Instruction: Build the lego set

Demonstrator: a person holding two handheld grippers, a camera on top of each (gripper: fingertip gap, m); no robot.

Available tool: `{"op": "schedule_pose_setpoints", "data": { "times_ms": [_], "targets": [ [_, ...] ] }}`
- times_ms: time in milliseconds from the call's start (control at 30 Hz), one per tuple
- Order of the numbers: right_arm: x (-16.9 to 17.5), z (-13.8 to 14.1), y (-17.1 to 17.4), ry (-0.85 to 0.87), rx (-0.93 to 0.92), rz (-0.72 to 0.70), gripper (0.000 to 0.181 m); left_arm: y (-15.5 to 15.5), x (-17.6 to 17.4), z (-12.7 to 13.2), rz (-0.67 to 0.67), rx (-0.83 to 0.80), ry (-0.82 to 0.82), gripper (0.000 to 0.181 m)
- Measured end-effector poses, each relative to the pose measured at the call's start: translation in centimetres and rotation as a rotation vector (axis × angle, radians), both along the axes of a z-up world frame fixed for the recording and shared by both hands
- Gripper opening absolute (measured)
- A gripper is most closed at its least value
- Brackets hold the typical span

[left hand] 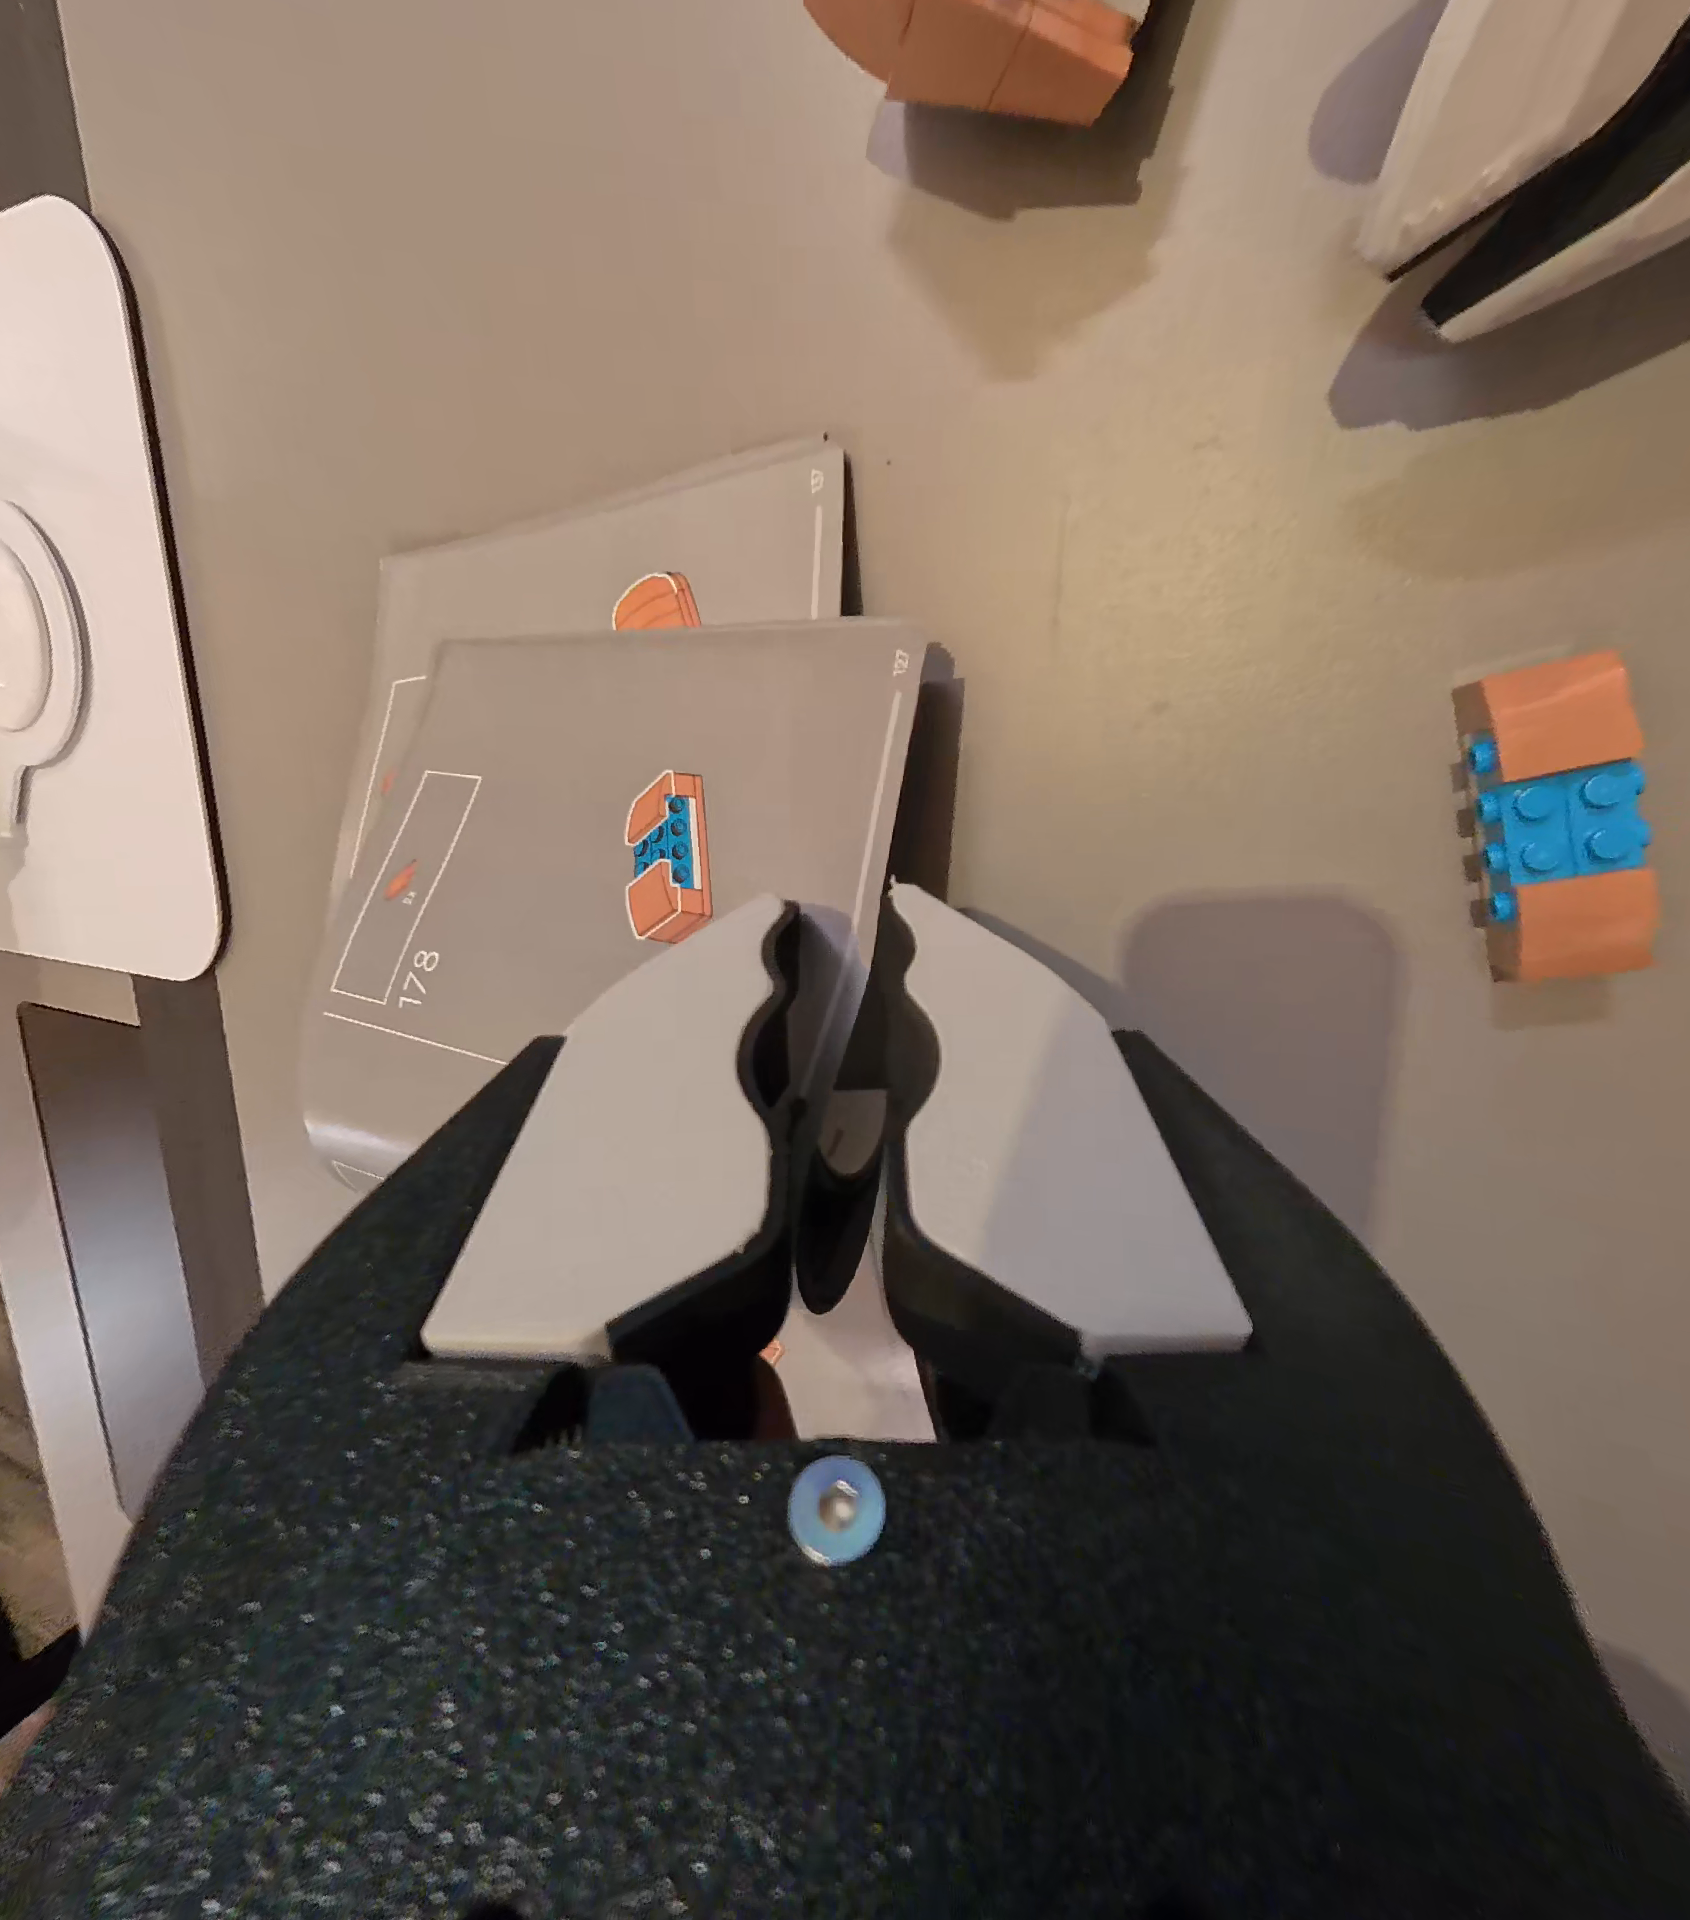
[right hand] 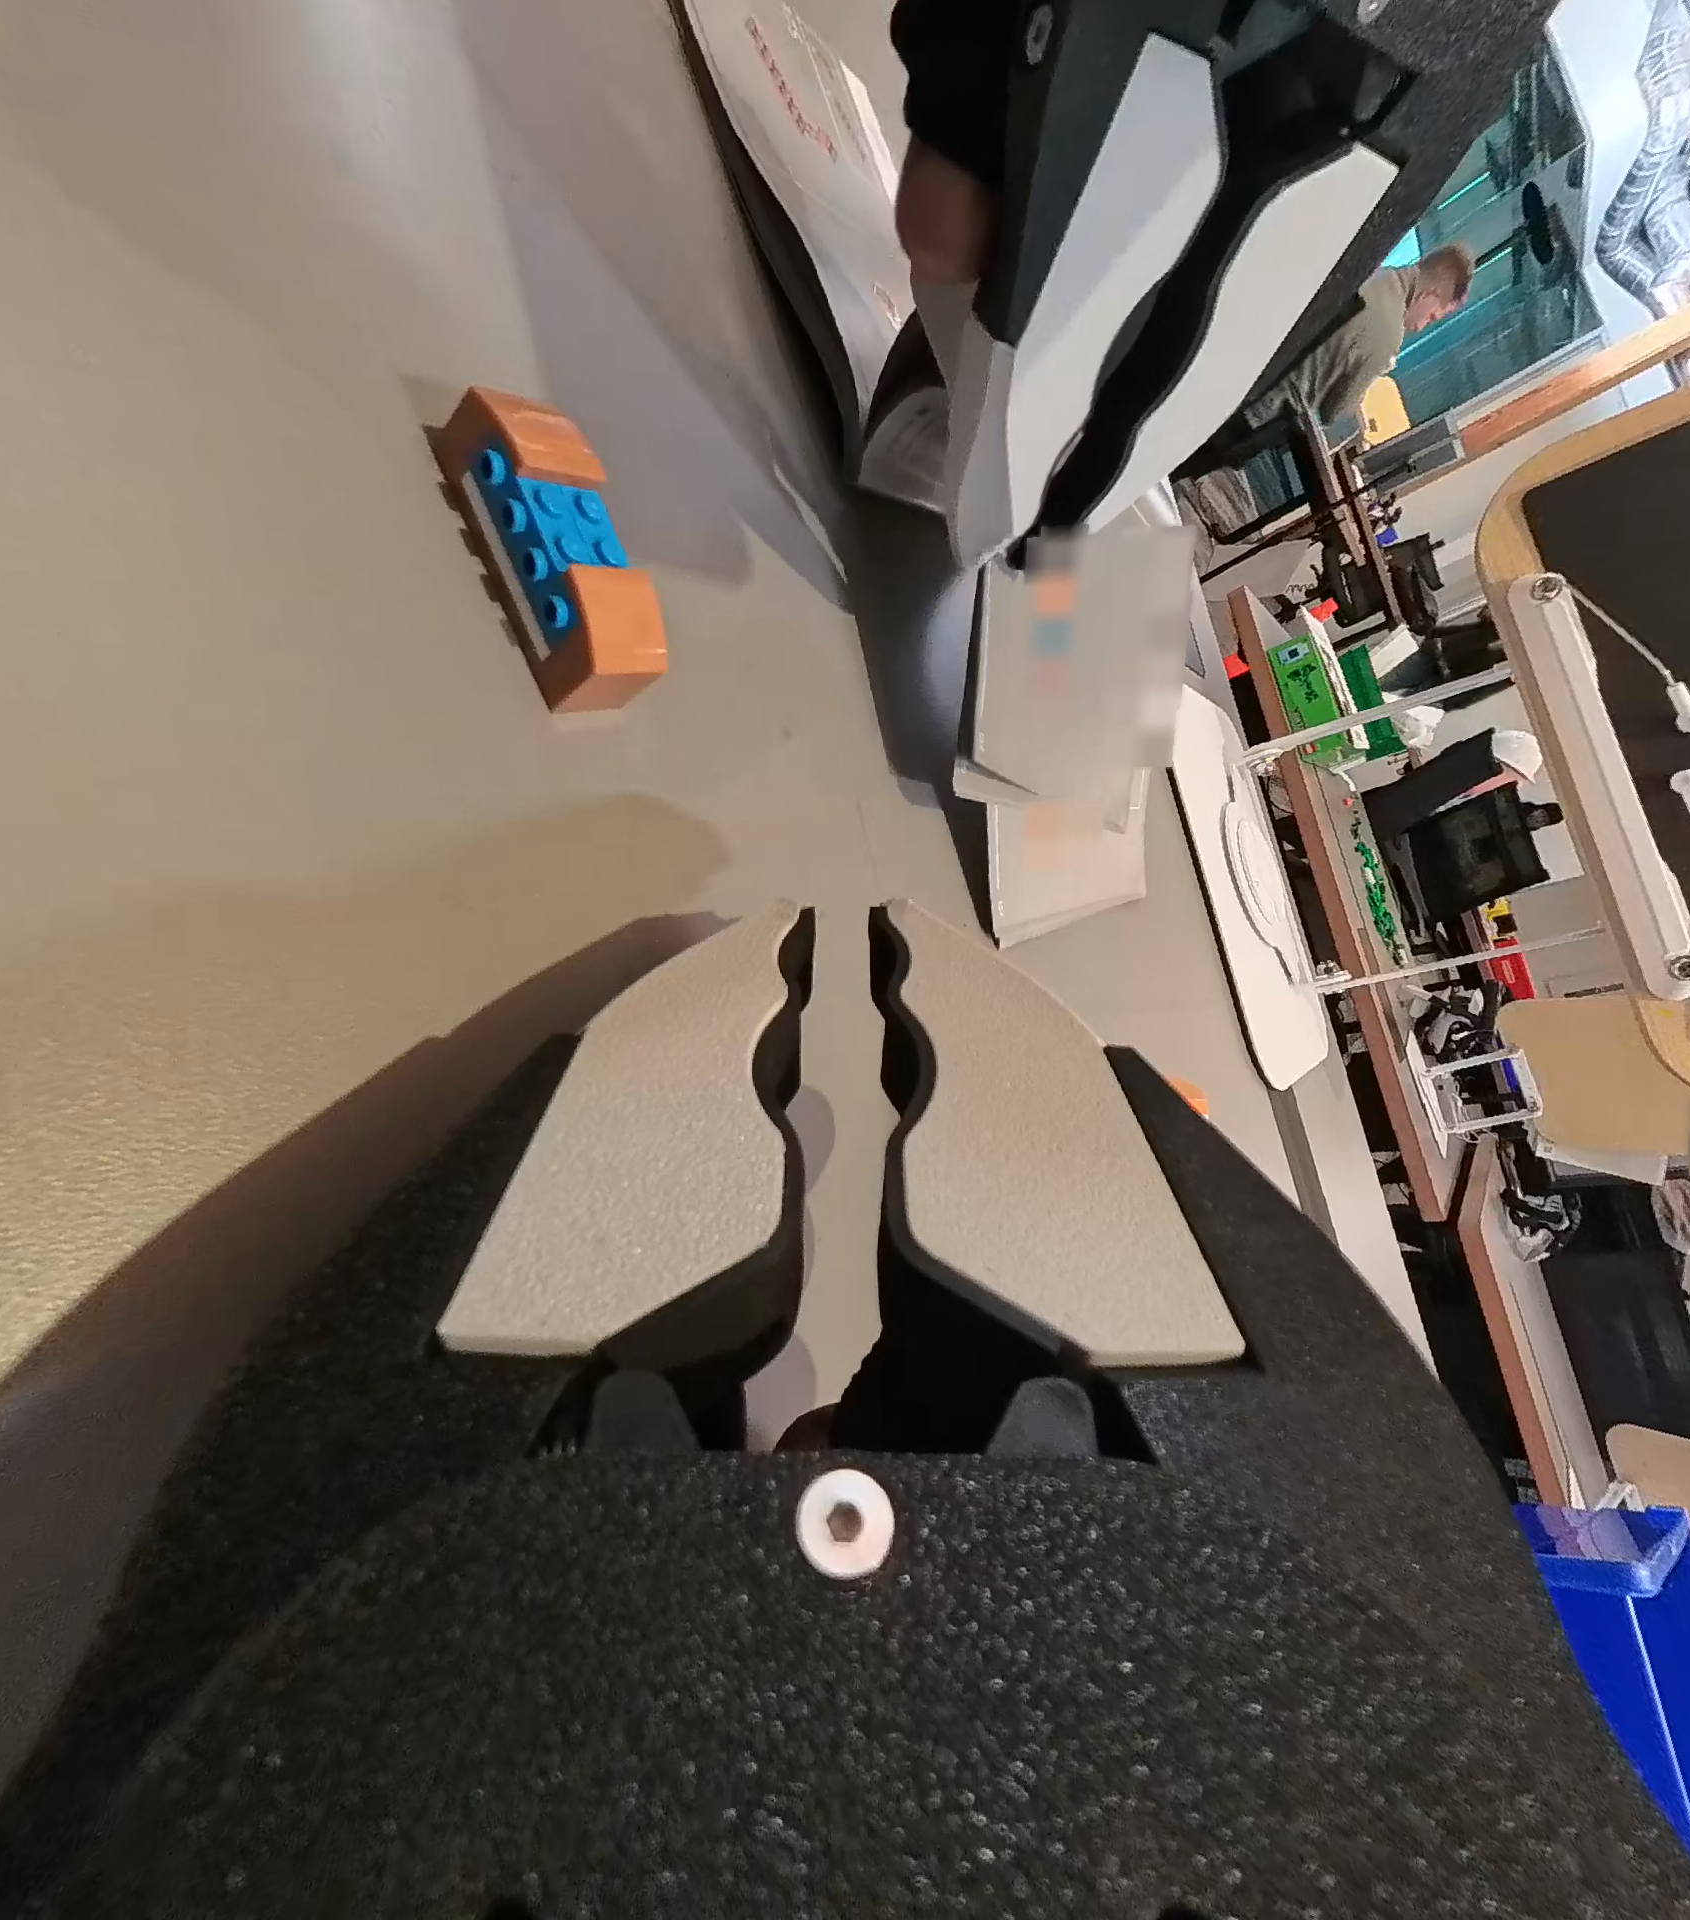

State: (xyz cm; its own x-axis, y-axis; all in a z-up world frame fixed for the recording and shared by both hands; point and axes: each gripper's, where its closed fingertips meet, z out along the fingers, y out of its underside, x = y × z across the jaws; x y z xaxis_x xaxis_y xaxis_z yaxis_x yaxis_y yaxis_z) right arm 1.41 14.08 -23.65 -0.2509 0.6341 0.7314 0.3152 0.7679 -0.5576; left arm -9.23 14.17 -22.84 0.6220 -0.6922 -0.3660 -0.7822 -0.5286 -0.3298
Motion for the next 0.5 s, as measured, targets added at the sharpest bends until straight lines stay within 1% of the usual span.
{"op": "schedule_pose_setpoints", "data": {
  "times_ms": [267,500],
  "targets": [
    [-0.01,0.01,0.01,0.0,0.001,0.001,0.01,0.15,0.07,-0.02,0.035,-0.01,-0.071,0.012],
    [-0.01,0.03,0.01,0.001,0.001,0.001,0.01,0.73,0.1,0.91,0.085,0.025,-0.155,0.007]
  ]
}}
